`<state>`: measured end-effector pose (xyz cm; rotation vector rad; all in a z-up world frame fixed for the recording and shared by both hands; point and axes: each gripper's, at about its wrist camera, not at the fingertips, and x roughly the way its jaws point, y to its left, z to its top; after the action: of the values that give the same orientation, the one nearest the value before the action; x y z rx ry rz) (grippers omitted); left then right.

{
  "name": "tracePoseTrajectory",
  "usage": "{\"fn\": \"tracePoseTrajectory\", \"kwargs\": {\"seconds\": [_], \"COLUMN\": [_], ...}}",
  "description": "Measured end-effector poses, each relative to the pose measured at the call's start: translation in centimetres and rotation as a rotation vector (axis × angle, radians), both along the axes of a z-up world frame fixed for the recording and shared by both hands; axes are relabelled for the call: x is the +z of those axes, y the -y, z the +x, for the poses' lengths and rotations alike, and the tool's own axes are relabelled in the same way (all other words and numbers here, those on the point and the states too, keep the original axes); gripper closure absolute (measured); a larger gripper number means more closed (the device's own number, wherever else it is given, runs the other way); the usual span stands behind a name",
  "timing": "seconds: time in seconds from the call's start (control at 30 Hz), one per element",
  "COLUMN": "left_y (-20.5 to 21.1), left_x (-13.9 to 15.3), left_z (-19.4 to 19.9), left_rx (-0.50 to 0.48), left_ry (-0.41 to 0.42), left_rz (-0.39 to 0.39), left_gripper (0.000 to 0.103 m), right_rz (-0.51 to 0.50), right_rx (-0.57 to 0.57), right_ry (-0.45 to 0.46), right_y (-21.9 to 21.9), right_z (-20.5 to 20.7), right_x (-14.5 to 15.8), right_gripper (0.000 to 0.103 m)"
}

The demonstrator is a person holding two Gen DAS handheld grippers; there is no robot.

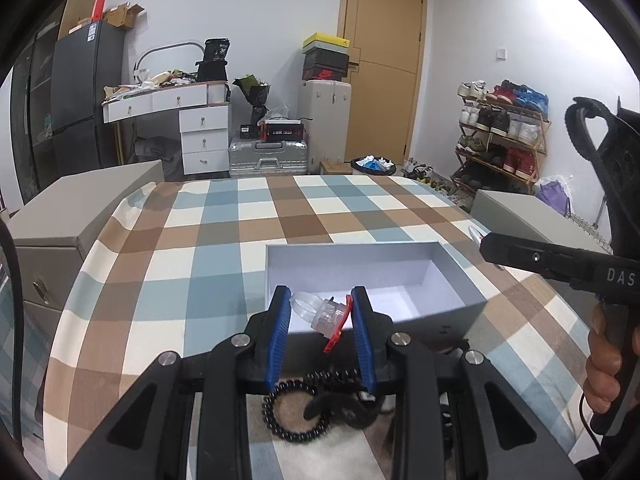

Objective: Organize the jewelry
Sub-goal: 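Carry the clear ring in the left tool over the box while the right tool carries the badge there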

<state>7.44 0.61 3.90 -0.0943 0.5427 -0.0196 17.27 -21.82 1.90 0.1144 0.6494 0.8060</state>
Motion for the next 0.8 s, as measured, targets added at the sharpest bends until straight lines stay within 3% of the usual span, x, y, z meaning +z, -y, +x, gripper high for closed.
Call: {"fn": "tracePoseTrajectory", "kwargs": {"seconds": [0.27, 0.5, 0.8], "left_y": [-0.3, 0.5, 1.3], "left_x": [-0.3, -1.8, -1.9], "left_z": [2.0, 3.8, 3.3], "left_rx": [0.026, 0.005, -0.037], "left_ry": [-0.024, -0.086, -0.117], "left_rz": [0.019, 0.047, 0.046], "left_gripper": [0.078, 0.078, 0.078], "right_rz": [0.019, -0.029, -0.025], "right_rx": [0.013, 0.043, 0.054], "right_ry": [-0.045, -0.102, -0.107], "right_y": [-0.3, -0.9, -0.9], "right_z": [1.6, 2.7, 3.2], "right_x": [-1.1, -3.1, -3.3], "right_gripper": [0.061, 0.061, 0.061]}}
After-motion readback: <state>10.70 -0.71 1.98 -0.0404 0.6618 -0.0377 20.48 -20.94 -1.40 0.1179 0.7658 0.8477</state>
